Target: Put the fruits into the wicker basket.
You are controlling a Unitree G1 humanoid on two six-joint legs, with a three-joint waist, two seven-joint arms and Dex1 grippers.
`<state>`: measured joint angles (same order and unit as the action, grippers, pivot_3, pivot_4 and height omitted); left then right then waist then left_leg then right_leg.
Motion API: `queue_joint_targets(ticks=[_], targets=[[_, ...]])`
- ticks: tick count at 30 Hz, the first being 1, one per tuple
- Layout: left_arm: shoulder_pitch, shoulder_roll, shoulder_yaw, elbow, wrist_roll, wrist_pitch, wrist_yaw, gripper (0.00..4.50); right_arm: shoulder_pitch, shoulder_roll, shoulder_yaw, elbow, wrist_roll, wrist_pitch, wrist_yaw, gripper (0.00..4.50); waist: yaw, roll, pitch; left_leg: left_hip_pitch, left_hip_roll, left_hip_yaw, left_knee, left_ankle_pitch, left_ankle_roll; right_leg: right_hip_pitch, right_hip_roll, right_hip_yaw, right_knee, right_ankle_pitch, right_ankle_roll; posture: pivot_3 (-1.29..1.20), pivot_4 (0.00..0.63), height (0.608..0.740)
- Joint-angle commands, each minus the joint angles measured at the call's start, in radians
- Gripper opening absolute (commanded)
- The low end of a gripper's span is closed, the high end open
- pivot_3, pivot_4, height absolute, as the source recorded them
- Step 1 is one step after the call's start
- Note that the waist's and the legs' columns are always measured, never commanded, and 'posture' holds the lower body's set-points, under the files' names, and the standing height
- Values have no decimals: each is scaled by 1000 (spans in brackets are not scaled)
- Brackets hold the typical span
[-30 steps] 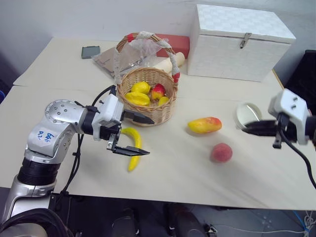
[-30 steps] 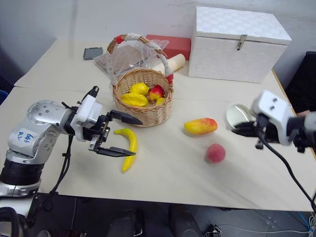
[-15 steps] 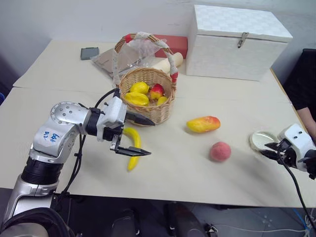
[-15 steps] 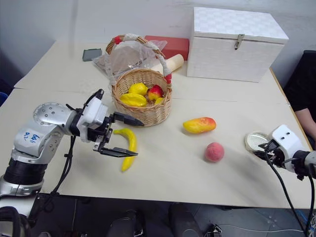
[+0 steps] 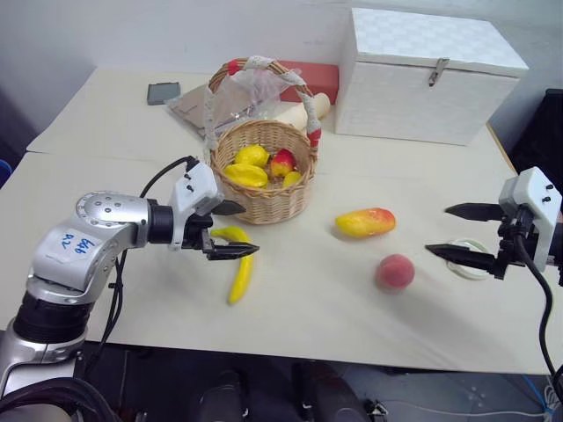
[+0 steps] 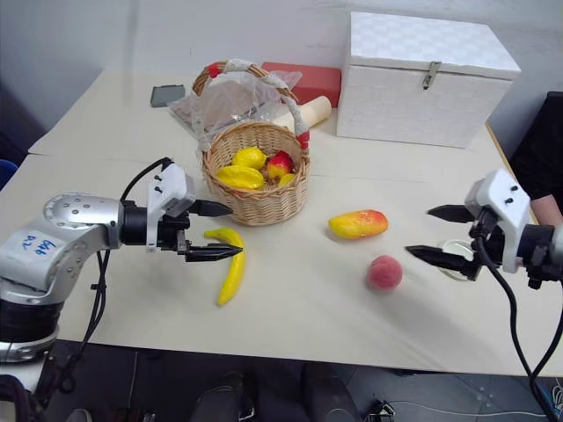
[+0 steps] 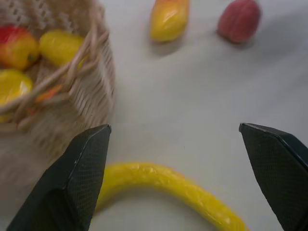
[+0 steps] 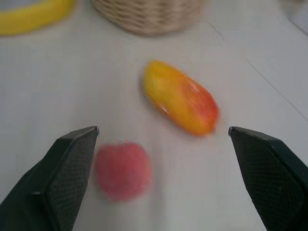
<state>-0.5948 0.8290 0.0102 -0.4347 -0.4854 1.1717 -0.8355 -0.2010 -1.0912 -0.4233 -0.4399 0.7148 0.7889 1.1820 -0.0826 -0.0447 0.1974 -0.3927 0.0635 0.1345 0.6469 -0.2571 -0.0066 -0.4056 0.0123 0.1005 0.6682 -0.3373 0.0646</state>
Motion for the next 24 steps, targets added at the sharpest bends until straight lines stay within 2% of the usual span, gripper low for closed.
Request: queue_joint_targets(ticks=[1, 3, 7, 11, 15, 22, 24], targets=[[-35, 9, 76, -102, -44, 289, 98, 4500, -59, -19, -10, -99, 123, 10, 27, 4459, 0, -1, 0, -1, 0, -2, 0, 0, 0, 0, 0, -1, -1, 0, 0, 0, 150, 740], [-48, -1, 103, -103, -139, 407, 105, 4500, -99, -12, 22, -111, 134, -6, 15, 4459, 0, -1, 0, -1, 0, -4, 1, 0, 0, 2, -1, -3, -2, 0, 0, 0, 150, 740], [-18, -21, 64, -53, -291, 443, 193, 4500, -156, 10, 74, -120, 143, -25, -19, 4459, 1, -1, 0, 0, -2, -7, 1, 0, 0, 5, -3, -7, -5, 0, 0, 0, 150, 740], [-12, -96, -26, 102, -349, 443, 367, 4500, -149, 51, 91, -153, 171, -27, -61, 4459, 7, -1, 0, 1, -2, -12, 0, 0, -1, 9, -4, -11, -7, -1, -2, 0, 150, 740], [-78, -160, -64, 245, -402, 443, 520, 4500, -118, 62, 95, -162, 154, -34, -87, 4459, 19, -1, 0, 0, -2, -14, 1, -1, 0, 9, -4, -12, -7, -1, -2, 0, 150, 740], [-178, -233, -132, 408, -533, 443, 671, 4500, -72, 61, 57, -194, 175, -34, -138, 4459, 34, 0, 0, 2, -3, -14, 1, 0, 0, 12, -5, -13, -7, -1, -2, 0, 150, 740], [-207, -243, -156, 439, -544, 443, 697, 4099, -53, 60, 44, -206, 177, -36, -147, 4500, 37, 0, 0, 2, -3, -15, 1, 0, -1, 13, -5, -13, -7, -1, -2, 0, 150, 740]])
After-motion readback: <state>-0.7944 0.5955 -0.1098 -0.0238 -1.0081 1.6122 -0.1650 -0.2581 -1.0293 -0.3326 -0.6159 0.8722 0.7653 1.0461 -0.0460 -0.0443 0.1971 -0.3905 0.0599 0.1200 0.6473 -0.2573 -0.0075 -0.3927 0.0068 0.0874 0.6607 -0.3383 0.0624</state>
